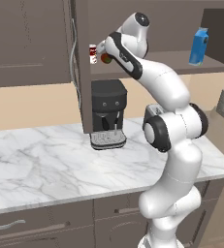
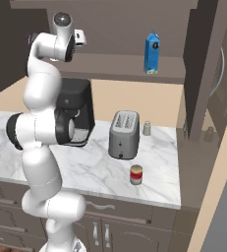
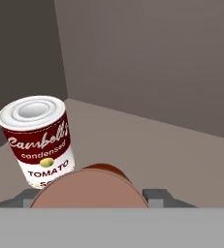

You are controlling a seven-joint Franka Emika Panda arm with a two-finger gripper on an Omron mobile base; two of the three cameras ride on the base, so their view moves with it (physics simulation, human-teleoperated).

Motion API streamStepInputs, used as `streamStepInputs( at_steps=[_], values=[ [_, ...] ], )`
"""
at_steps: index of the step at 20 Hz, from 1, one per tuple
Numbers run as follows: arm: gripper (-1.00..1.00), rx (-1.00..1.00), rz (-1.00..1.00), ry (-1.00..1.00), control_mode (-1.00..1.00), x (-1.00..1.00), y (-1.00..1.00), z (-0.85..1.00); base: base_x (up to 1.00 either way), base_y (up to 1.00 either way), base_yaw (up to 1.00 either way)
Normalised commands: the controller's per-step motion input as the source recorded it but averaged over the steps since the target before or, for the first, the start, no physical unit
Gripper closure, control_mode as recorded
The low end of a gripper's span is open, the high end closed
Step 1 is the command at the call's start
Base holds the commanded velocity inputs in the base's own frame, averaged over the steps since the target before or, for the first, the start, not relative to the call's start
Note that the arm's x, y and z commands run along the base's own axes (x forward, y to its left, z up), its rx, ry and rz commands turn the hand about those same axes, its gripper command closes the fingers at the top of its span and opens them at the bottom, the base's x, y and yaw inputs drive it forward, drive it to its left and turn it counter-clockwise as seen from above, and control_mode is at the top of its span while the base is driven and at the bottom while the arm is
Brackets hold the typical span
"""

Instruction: Pick the cans from the counter and place them in their designated side in the cabinet.

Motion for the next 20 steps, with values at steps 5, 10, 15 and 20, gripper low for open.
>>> streamStepInputs(
  at_steps=[5, 10, 15, 20],
  values=[
    [-1.0, 0.0, 0.0, 0.0, -1.0, 0.12, 0.0, -0.09, 0.0, 0.0, 0.0],
    [-1.0, 0.0, 0.0, 0.0, -1.0, 0.12, 0.0, -0.07, 0.0, 0.0, 0.0],
    [-1.0, 0.0, 0.0, 0.0, -1.0, 0.17, 0.02, -0.05, 0.0, 0.0, 0.0],
    [-1.0, 0.0, 0.0, 0.0, -1.0, 0.24, 0.08, -0.05, 0.0, 0.0, 0.0]
  ],
)
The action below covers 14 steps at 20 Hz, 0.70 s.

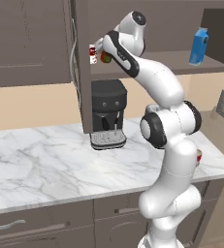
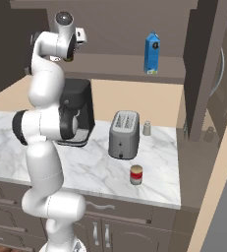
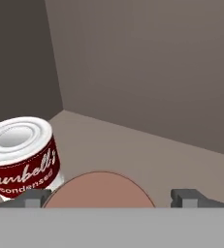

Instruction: Pick the cans from the counter and place them in their designated side in the cabinet.

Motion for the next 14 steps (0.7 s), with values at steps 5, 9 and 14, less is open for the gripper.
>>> streamStepInputs(
  at_steps=[5, 9, 14],
  values=[
    [-1.0, 0.0, 0.0, 0.0, -1.0, 0.25, 0.08, -0.03, 0.0, 0.0, 0.0],
    [-1.0, 0.0, 0.01, -0.01, -1.0, 0.12, 0.02, 0.0, 0.0, 0.0, 0.0],
    [-1.0, 0.0, 0.02, -0.05, -1.0, 0.0, 0.0, 0.0, 0.0, 0.0, 0.0]
  ],
)
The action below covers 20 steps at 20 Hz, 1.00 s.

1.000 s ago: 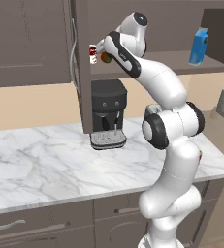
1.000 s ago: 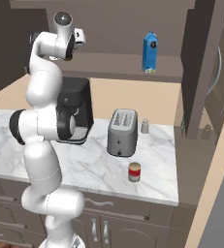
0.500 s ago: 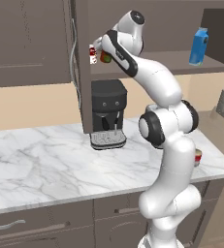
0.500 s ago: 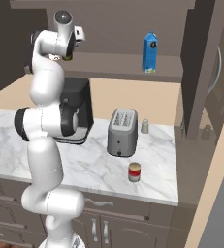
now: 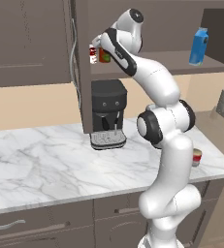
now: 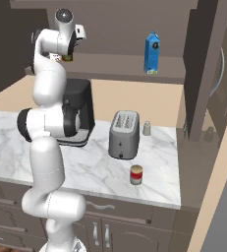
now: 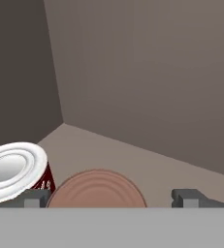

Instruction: Pick the cans from the counter and place them in their designated side in the cabinet.

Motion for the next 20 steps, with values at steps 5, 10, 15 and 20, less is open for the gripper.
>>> streamStepInputs(
  at_steps=[5, 10, 15, 20],
  values=[
    [-1.0, 0.0, 0.03, -0.07, -1.0, 0.0, 0.0, 0.0, 0.0, 0.0, 0.0],
    [-1.0, 0.0, 0.03, -0.09, -1.0, -0.04, 0.0, 0.0, 0.0, 0.0, 0.0],
    [-1.0, 0.0, 0.03, -0.11, -1.0, -0.07, 0.0, 0.03, 0.0, 0.0, 0.0],
    [-1.0, 0.0, 0.03, -0.1, -1.0, -0.08, 0.0, 0.02, 0.0, 0.0, 0.0]
  ],
)
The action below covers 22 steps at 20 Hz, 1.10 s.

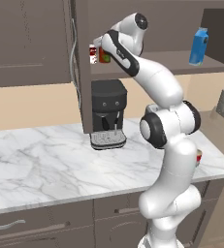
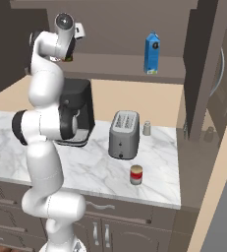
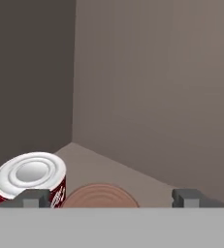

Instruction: Pick the cans from the counter and place them in their designated side in the cabinet.

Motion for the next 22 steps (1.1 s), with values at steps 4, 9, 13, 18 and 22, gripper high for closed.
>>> streamStepInputs(
  at_steps=[4, 9, 13, 18, 22],
  values=[
    [-1.0, 0.0, 0.03, -0.1, -1.0, -0.11, 0.0, 0.0, 0.0, 0.0, 0.0],
    [-1.0, 0.0, 0.03, -0.12, -1.0, -0.15, 0.0, 0.0, 0.0, 0.0, 0.0],
    [-1.0, 0.0, 0.03, -0.12, -1.0, -0.2, -0.04, 0.03, 0.0, 0.0, 0.0],
    [-1.0, 0.0, 0.02, -0.09, -1.0, -0.24, -0.1, 0.03, 0.0, 0.0, 0.0],
    [-1.0, 0.0, 0.01, -0.07, -1.0, -0.29, -0.16, 0.02, 0.0, 0.0, 0.0]
  ],
)
